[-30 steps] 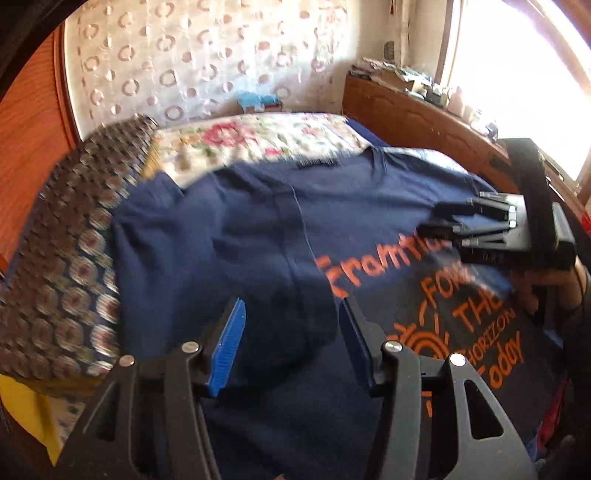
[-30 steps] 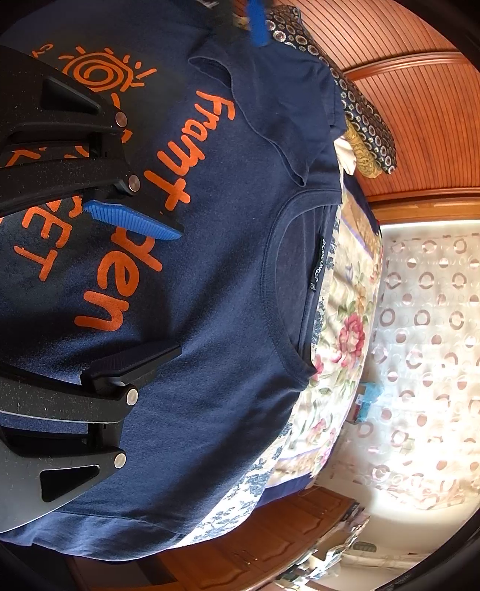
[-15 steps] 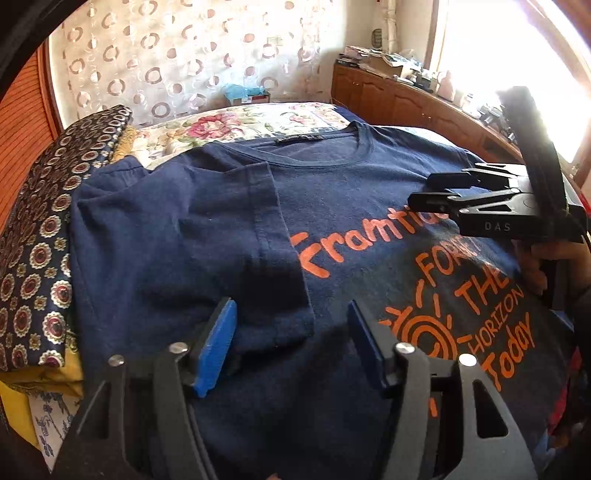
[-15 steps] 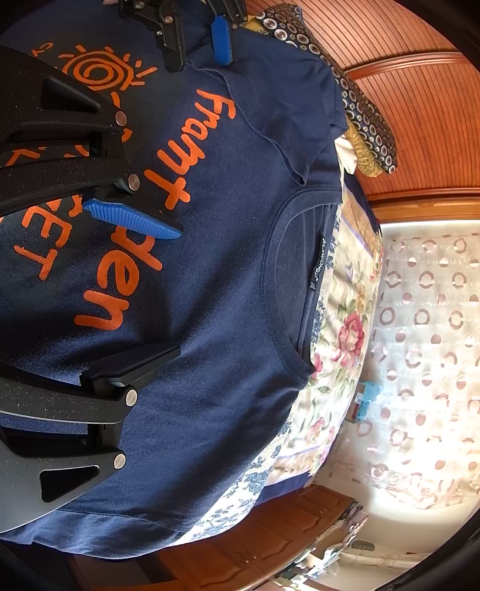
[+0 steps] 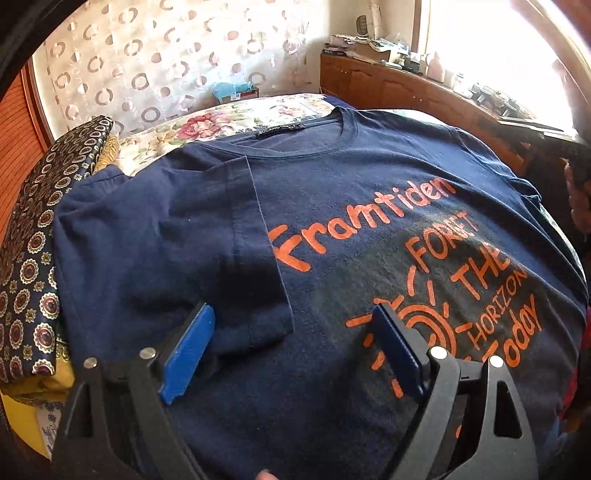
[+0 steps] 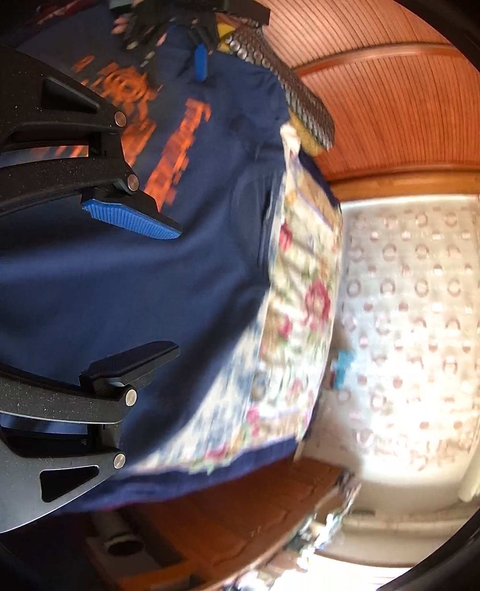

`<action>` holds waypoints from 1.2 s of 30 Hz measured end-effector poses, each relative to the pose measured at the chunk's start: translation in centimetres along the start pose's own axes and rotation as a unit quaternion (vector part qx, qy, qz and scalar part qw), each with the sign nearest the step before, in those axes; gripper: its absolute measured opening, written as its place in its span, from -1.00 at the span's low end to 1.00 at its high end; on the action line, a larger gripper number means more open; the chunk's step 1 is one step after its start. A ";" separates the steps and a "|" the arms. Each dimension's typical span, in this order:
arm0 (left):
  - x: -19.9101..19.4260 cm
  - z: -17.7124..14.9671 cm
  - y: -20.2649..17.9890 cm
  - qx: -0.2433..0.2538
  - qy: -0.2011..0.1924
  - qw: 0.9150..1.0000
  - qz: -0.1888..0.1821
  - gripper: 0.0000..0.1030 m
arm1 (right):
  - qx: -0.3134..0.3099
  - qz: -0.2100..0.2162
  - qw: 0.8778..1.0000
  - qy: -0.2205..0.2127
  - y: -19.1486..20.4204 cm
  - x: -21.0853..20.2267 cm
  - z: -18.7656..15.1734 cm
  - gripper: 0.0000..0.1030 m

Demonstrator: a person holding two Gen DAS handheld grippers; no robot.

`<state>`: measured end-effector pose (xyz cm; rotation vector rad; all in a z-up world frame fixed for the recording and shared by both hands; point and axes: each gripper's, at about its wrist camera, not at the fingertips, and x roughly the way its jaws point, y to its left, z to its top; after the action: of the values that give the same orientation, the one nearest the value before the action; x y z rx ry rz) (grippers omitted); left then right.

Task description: Fold small clothes

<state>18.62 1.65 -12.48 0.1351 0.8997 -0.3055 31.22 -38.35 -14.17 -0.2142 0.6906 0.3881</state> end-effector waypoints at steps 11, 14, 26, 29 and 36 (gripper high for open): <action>-0.5 -0.1 0.0 -0.029 -0.010 0.999 0.026 0.71 | 0.109 -0.041 0.990 0.082 -12.8 0.2 -7.7 0.14; -2.5 -0.4 -0.5 -0.036 -0.052 0.998 0.026 0.71 | 0.130 -0.021 0.988 0.087 -12.8 0.2 -9.2 0.09; -9.4 -0.4 -5.3 -0.059 -0.158 0.986 0.003 0.71 | 0.111 -0.018 0.991 0.074 -10.9 -0.6 -8.9 -0.96; -9.7 -0.3 -6.6 -0.046 -0.162 0.986 -0.004 0.71 | 0.094 -0.027 0.993 0.059 -10.3 -1.5 -8.2 -0.98; -10.5 -0.5 -8.4 -0.030 -0.165 0.985 -0.038 0.71 | 0.056 -0.011 0.998 0.011 -7.2 -3.4 -5.0 -0.99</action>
<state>9.44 -4.09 -4.44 -0.0077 0.5854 -0.3593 28.95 -47.38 -15.23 -0.1205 0.7295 0.3245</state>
